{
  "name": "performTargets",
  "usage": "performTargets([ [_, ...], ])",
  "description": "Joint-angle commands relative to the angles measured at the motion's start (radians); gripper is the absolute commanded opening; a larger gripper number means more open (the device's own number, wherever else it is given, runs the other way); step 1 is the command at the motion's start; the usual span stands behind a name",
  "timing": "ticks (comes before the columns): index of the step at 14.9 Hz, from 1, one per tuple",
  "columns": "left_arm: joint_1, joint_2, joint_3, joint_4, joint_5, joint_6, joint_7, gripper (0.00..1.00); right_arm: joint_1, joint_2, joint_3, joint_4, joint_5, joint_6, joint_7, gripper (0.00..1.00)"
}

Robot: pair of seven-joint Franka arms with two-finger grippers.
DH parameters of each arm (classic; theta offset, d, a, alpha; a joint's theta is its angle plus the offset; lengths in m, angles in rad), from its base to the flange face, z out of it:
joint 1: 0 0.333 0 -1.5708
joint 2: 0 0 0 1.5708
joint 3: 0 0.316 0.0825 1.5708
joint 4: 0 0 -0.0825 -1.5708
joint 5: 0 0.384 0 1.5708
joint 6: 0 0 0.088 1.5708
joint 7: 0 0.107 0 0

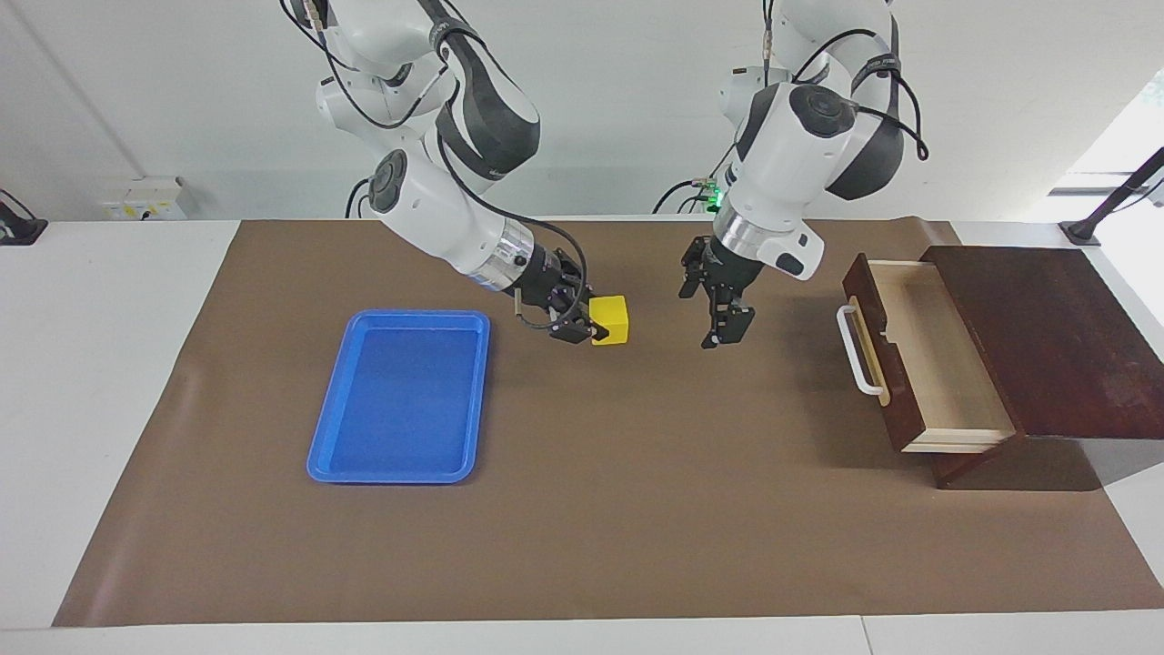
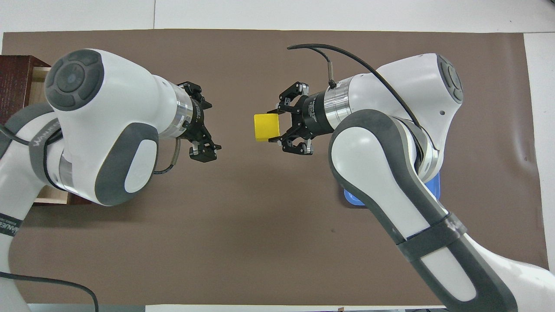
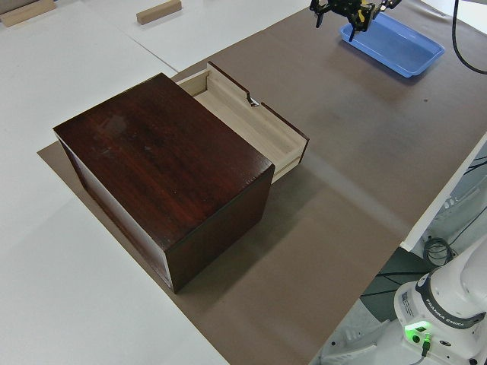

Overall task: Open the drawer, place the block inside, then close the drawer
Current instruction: 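Grasp the block with the left gripper and open the right gripper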

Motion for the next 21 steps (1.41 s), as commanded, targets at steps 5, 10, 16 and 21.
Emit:
performTargets([
  [5, -0.107, -0.023, 0.014, -0.061, -0.015, 0.096, -0.123, 1.0, 0.027, -0.017, -0.004, -0.025, 0.035, 0.019, 0.011, 0.0],
  [10, -0.124, -0.022, 0.014, -0.065, -0.015, 0.141, -0.16, 1.0, 0.02, -0.017, -0.004, -0.025, 0.055, 0.019, 0.011, 0.0],
  [16, -0.155, -0.025, 0.014, -0.081, -0.014, 0.142, -0.138, 0.96, 0.018, -0.017, -0.004, -0.025, 0.057, 0.019, 0.011, 0.0],
  [21, -0.158, -0.025, 0.014, -0.087, -0.014, 0.141, -0.124, 0.2, 0.018, -0.015, -0.004, -0.025, 0.058, 0.019, 0.011, 0.0],
])
